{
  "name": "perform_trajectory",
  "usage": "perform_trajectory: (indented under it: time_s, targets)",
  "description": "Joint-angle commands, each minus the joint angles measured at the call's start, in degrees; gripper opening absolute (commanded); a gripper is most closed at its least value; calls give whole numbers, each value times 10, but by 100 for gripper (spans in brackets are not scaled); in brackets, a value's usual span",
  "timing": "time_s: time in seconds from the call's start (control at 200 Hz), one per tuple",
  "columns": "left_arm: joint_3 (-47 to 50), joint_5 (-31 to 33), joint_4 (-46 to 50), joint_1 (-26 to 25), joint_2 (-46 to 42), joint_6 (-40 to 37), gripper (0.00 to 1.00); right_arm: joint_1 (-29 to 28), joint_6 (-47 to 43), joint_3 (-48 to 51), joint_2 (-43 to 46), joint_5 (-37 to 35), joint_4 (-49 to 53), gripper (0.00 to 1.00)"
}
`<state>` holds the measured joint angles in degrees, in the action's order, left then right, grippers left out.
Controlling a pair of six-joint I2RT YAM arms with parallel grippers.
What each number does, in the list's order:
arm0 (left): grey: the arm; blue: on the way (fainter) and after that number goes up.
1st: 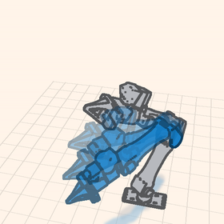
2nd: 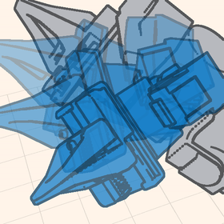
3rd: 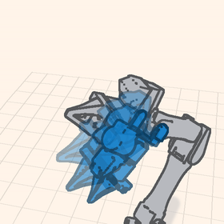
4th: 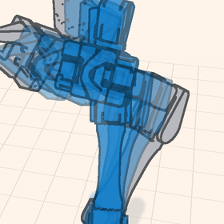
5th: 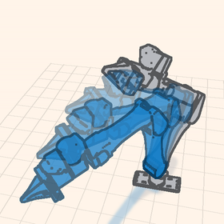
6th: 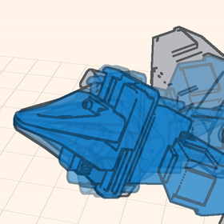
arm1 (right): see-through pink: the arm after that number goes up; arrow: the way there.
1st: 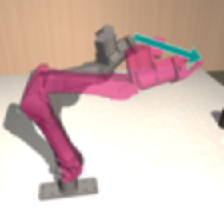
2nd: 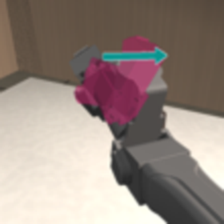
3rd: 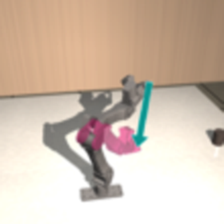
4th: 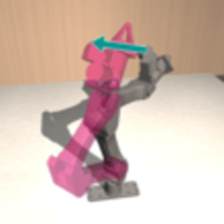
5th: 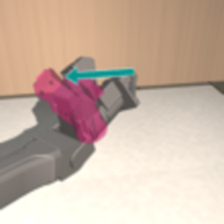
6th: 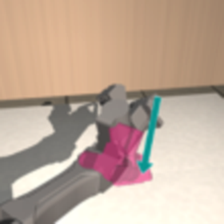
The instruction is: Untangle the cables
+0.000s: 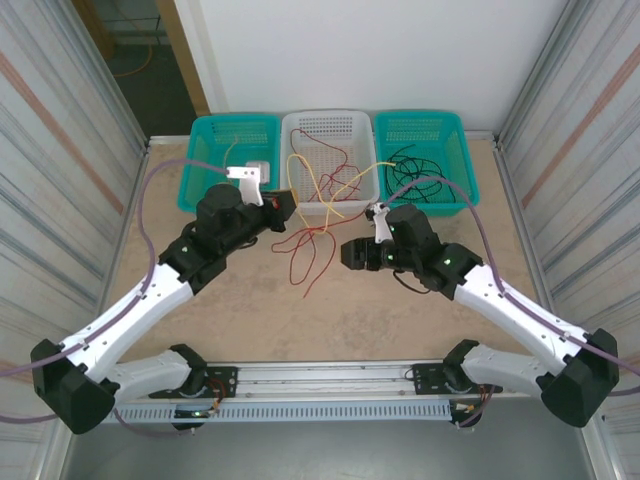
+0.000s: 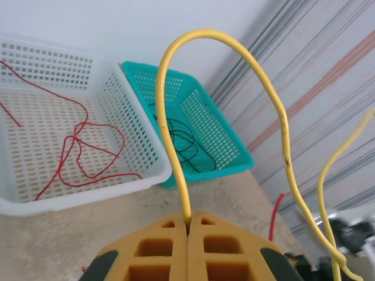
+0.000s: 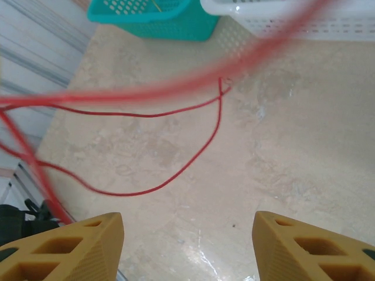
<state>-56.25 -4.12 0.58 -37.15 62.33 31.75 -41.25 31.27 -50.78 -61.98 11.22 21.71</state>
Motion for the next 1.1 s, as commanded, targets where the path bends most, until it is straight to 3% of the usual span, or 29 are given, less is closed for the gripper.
perform_trajectory:
  time_s: [0.0, 0.135, 0.396, 0.646, 0.972, 1.092]
  targets:
    - [8, -28, -50, 4, -14, 18, 0, -6, 18, 11, -11, -14, -15, 54]
    - [25, -19, -53, 6, -27, 15, 0, -8, 15, 7, 9, -36, -1, 57]
    - [53, -19, -47, 6, -35, -10, 0, 7, 35, -22, 109, -156, 33, 70]
    - [65, -24, -48, 6, -39, -19, 0, 71, 125, -35, 123, -110, -12, 76]
    - [63, -29, -45, 6, -43, -27, 0, 101, 209, -61, 26, -52, -98, 82]
    - [62, -27, -45, 7, -45, -26, 0, 102, 211, -77, -1, -40, -116, 70]
